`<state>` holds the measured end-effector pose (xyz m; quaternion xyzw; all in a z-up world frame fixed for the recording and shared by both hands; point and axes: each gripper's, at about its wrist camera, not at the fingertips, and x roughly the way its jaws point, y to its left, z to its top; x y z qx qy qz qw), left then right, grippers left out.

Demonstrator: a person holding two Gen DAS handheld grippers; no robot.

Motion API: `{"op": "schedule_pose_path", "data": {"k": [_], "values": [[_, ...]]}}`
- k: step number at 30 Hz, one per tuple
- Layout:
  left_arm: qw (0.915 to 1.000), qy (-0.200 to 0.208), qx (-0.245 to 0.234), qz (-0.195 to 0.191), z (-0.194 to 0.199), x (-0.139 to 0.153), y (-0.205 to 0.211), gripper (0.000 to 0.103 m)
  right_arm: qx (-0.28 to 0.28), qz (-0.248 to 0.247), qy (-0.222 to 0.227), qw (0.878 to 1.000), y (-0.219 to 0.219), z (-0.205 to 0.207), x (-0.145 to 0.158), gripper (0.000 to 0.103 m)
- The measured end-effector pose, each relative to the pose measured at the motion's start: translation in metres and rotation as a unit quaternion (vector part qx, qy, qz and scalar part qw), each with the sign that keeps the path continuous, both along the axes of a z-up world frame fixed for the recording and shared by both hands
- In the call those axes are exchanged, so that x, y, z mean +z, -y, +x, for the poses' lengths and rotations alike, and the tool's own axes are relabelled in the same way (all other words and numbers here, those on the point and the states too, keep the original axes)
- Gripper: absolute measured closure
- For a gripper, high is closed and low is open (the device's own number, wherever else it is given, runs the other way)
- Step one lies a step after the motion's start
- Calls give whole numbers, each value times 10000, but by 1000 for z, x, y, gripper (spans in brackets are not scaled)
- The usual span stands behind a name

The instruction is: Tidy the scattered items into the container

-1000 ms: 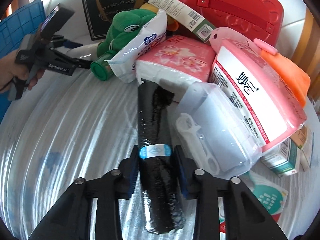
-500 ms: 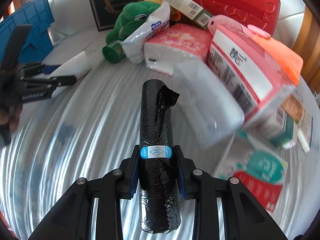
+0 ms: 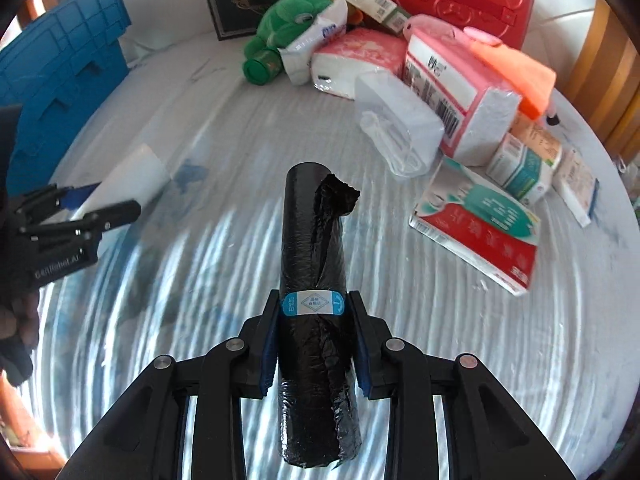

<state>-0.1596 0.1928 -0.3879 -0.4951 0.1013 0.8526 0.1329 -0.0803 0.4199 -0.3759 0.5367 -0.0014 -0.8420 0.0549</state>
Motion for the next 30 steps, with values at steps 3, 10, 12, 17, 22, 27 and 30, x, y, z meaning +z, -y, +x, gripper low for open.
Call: {"op": "schedule_pose_path", "data": {"k": [3, 10, 12, 17, 22, 27, 30], "values": [[10000, 17, -60, -68, 14, 13, -4, 54, 55, -58, -43, 10000, 5, 11, 13, 73], [9998, -141, -132, -2, 52, 64, -11, 55, 47, -210, -225, 9995, 13, 40, 47, 73], [9996, -199, -204, -21, 61, 78, -15, 55, 31, -274, -271, 9993, 12, 41, 60, 73], [9994, -345, -51, 26, 74, 114, -16, 55, 46, -238, -422, 9988, 12, 51, 86, 73], [9983, -565, 63, 135, 84, 155, -18, 55, -18, -218, -585, 9981, 4, 63, 119, 73], [9965, -792, 136, 238, 92, 197, -18, 55, -89, -240, -828, 9962, -2, 72, 155, 73], [9950, -946, 133, 303, 95, 222, -18, 55, -121, -281, -977, 9947, -5, 76, 177, 73]]}}
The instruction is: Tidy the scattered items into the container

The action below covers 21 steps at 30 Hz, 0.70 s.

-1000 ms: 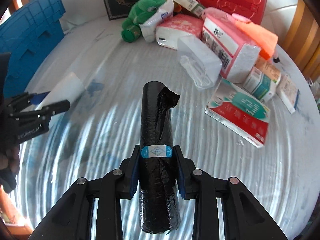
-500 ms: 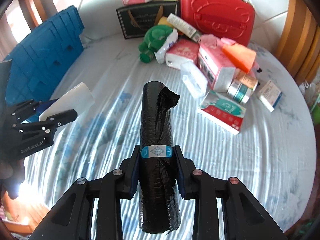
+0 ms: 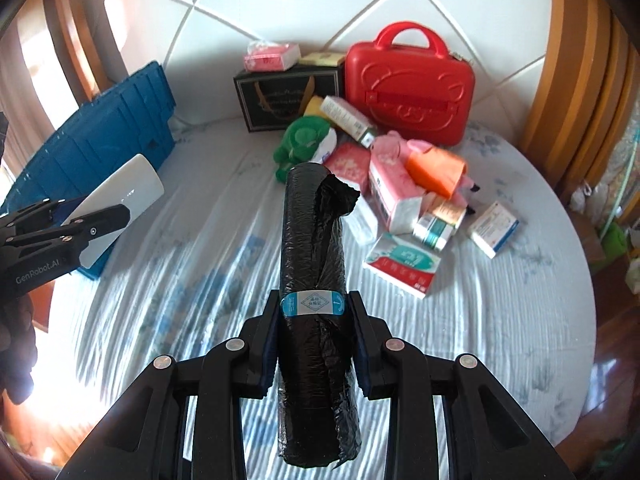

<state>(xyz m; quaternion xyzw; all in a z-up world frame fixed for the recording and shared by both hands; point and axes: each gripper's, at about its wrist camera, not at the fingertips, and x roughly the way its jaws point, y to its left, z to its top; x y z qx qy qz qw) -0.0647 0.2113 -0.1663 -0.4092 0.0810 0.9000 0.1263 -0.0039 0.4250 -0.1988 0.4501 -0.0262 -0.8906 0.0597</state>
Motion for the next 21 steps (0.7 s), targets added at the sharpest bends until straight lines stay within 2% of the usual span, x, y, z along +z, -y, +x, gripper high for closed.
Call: {"op": "schedule_pose_path", "data": {"k": [9, 14, 21], "values": [[9992, -367, -88, 112, 11, 67, 0, 55, 9, -41, -524, 9986, 5, 10, 63, 73], [9986, -430, -193, 251, 17, 89, 0, 55, 3, -48, -747, 9972, 9, 15, 87, 73], [9976, -641, -133, 241, 26, 111, 7, 56, 18, -113, -1024, 9947, 12, 18, 109, 73]]}}
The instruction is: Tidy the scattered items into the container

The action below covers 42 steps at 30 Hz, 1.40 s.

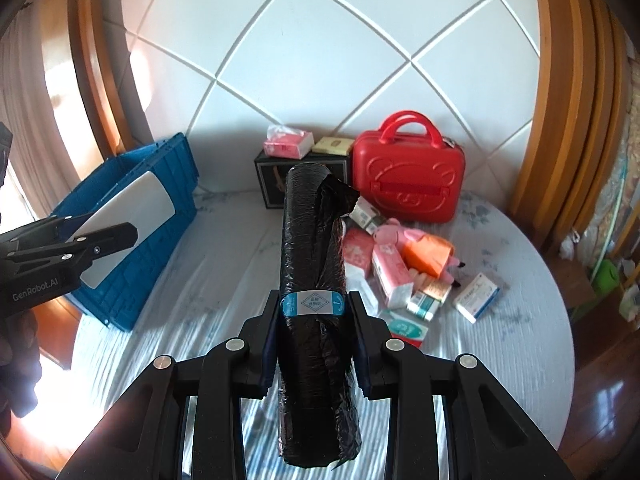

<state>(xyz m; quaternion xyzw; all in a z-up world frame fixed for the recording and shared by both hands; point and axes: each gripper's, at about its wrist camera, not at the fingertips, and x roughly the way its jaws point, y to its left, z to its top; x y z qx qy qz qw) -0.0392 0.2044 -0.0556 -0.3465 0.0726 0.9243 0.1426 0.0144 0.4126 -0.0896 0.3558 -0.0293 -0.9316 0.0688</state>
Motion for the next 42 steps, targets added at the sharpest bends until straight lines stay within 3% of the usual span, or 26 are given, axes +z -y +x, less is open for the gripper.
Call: {"op": "schedule_pose_path", "data": {"k": [11, 23, 42], "values": [[9994, -132, 309, -71, 9, 12, 24, 58, 241, -135, -203, 9994, 4, -13, 11, 73], [9988, -336, 337, 131, 8, 29, 74, 58, 457, -125, -307, 9984, 48, -23, 23, 73], [9974, -471, 346, 431, -23, 41, 234, 58, 388, 103, -358, 9986, 202, -40, 54, 73]]}}
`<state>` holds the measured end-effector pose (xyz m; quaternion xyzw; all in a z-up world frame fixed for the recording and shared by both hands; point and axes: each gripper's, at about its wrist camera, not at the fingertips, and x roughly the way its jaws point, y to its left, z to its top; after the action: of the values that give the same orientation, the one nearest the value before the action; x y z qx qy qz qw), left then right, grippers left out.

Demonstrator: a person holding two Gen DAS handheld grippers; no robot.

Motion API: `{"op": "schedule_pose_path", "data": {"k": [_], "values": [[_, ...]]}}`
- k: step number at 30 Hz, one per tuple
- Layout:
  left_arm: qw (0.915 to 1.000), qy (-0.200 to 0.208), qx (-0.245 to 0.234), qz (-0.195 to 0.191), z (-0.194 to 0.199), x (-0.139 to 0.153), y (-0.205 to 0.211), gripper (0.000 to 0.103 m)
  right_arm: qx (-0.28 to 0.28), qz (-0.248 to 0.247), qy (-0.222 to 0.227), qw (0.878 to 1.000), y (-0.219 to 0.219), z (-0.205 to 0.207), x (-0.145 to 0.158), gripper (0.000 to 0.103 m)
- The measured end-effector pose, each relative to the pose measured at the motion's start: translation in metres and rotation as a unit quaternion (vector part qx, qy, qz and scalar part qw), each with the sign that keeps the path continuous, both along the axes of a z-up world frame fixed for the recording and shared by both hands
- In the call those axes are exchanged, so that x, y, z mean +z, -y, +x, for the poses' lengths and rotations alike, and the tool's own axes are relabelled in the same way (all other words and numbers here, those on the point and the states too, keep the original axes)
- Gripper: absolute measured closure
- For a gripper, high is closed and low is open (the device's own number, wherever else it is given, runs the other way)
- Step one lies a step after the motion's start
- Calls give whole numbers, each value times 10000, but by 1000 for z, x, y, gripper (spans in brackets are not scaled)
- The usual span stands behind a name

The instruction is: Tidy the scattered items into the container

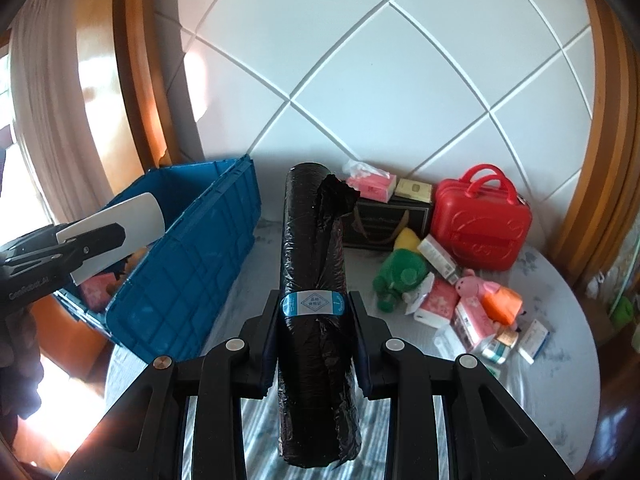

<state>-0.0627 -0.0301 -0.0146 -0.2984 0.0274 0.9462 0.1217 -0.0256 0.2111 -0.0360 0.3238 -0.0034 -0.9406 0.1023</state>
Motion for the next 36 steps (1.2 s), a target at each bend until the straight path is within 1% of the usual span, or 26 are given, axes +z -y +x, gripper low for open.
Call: {"op": "schedule_pose_path", "data": {"k": [9, 15, 28, 31, 36], "values": [[9994, 28, 322, 149, -14, -9, 88, 58, 156, 207, 86, 9996, 76, -18, -3, 73], [9984, 27, 537, 189, -24, -11, 138, 58, 306, 224, 79, 9992, 127, -33, 0, 73], [9961, 30, 829, 285, -43, -13, 226, 58, 704, 289, 4, 9971, 217, -59, 17, 73], [9950, 60, 938, 349, -49, -14, 249, 58, 832, 314, 75, 9960, 238, -68, 15, 73], [9929, 31, 1144, 310, -59, -12, 280, 58, 1006, 279, 127, 9945, 271, -88, 13, 73]]}}
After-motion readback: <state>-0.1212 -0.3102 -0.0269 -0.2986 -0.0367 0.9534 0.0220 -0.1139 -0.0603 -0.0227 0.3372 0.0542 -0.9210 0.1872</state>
